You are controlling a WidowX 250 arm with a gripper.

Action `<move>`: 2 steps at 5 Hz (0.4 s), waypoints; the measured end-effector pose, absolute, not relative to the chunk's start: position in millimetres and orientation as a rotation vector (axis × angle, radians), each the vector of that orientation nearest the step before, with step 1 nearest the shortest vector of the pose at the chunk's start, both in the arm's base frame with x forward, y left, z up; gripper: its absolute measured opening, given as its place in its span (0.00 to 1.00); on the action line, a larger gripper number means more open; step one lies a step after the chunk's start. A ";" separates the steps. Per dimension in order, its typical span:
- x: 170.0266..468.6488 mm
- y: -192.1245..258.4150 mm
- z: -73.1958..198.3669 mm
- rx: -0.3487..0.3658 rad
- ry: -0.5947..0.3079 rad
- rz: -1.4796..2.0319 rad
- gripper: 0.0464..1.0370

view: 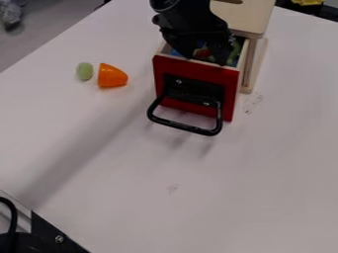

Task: Closed the drawer

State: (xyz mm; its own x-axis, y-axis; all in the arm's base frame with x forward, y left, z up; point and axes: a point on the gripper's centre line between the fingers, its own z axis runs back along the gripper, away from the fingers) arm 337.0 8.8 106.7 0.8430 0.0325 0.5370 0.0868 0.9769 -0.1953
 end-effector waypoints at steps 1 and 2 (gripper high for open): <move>336.8 8.9 102.5 -0.218 -0.559 -0.023 0.96; 334.7 7.1 98.7 -0.177 -0.531 -0.002 0.96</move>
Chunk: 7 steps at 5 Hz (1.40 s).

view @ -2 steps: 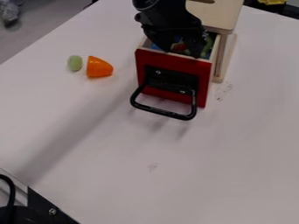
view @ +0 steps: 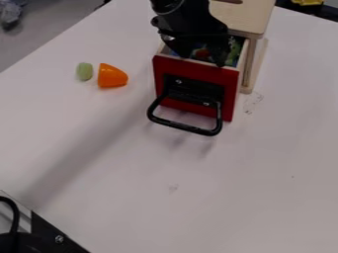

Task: Closed the drawer

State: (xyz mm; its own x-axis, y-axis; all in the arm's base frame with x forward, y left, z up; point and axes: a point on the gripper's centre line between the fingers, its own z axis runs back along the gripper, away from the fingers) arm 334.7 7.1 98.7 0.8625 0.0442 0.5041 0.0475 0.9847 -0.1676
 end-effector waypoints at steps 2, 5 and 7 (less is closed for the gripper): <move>322.0 3.8 124.7 -0.096 -0.508 0.092 0.96; 282.2 -1.7 111.3 -0.022 -0.335 0.281 0.96; 279.8 -7.2 74.4 -0.033 -0.199 0.306 0.96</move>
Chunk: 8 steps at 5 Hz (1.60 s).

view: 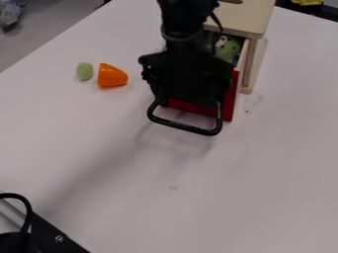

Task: Closed the drawer

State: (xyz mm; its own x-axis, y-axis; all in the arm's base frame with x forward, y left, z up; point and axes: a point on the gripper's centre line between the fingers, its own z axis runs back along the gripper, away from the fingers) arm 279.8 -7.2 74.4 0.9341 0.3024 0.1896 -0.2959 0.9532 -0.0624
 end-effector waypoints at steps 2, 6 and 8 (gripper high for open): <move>305.0 -2.6 72.9 -0.038 -0.272 0.324 0.96; 324.6 6.6 73.3 -0.032 -0.321 0.326 0.96; 330.4 9.6 73.6 -0.024 -0.325 0.325 0.96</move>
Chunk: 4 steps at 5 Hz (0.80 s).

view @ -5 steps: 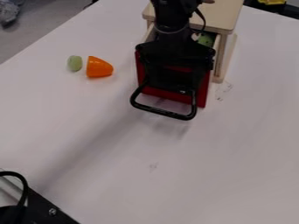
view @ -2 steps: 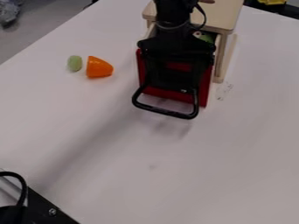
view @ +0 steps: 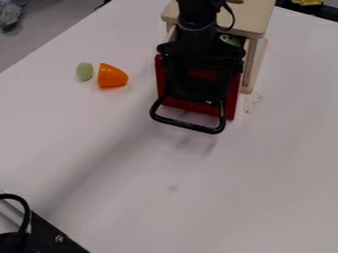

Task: Closed the drawer

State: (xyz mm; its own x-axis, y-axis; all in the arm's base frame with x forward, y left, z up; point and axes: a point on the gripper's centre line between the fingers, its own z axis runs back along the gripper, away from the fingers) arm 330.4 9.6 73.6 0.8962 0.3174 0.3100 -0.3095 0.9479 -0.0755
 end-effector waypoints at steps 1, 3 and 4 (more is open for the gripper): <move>339.6 16.7 76.9 -0.006 -0.350 0.323 0.96; 350.1 51.7 83.6 0.016 -0.405 0.419 0.96; 356.4 49.1 88.3 -0.009 -0.428 0.420 0.96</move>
